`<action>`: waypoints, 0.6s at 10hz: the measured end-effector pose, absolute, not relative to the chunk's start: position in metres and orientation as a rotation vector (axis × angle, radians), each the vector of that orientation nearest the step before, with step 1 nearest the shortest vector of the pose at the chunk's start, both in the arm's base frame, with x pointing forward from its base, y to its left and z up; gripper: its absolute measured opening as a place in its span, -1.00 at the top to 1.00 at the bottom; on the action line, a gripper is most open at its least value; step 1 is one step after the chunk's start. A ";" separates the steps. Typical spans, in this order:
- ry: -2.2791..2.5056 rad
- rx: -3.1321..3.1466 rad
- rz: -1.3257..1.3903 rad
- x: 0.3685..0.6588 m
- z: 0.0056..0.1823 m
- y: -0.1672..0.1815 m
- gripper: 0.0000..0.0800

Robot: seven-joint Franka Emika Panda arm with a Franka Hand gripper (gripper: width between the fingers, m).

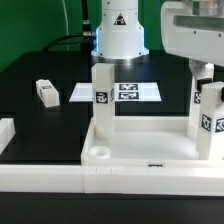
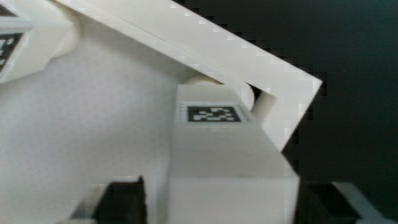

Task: Assemble desk

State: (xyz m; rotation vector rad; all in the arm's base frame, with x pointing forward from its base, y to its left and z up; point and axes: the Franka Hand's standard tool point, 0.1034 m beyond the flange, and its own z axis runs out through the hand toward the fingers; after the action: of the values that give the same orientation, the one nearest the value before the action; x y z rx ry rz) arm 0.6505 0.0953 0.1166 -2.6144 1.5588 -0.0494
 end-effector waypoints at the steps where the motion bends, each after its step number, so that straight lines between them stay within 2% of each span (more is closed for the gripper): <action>1: 1.526 -2.637 -0.051 0.650 0.116 0.096 -0.41; 2: 1.457 -2.676 -0.055 0.650 0.116 0.097 -0.58; 6: 0.895 -2.941 -0.094 0.650 0.117 0.099 -0.62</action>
Offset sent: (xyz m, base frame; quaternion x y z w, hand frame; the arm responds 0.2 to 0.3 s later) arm 0.0012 0.0040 0.0016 -0.0006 0.0132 -0.2674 0.9635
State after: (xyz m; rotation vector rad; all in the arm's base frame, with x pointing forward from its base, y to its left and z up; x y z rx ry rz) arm 0.6502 0.0990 0.1167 -2.9409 0.8950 -0.0935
